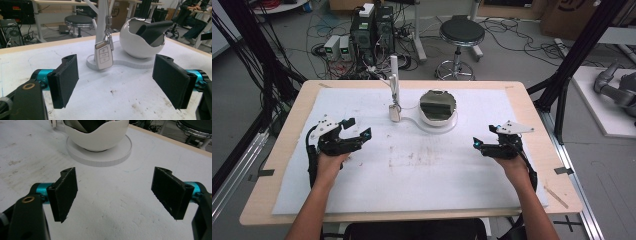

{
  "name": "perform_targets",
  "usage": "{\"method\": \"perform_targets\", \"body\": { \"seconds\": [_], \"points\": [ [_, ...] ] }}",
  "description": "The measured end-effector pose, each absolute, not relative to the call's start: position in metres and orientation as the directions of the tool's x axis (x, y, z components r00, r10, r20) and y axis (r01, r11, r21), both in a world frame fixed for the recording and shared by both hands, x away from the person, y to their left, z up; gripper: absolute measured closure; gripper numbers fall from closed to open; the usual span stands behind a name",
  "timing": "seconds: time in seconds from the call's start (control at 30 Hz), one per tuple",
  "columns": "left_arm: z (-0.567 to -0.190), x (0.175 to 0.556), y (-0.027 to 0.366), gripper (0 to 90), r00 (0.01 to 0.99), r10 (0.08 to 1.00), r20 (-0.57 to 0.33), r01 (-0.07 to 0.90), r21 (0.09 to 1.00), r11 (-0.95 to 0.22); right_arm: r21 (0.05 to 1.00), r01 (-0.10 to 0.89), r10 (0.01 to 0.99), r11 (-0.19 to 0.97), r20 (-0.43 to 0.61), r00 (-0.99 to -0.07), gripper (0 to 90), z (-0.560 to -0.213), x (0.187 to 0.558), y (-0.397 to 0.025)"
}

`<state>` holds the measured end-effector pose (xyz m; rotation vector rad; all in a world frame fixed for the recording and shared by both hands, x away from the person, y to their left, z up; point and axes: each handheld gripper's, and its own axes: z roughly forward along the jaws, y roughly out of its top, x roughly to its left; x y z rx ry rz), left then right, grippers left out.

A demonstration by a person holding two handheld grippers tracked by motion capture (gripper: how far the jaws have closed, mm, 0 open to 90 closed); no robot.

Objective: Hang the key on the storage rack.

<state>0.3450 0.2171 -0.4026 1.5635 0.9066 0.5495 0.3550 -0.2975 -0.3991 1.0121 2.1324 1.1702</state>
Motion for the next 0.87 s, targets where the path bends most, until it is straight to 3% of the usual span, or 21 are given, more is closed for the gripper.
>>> {"method": "perform_targets", "body": {
  "seconds": [0.87],
  "points": [
    [-0.4018, 0.3425, 0.2189, 21.0, 0.578, 0.804, -0.140, 0.251, 0.968, -0.012, 0.860, 0.367, 0.797, 0.354, -0.072, -0.599, 21.5, -0.3993, 0.3526, -0.2936]
  ]
}}
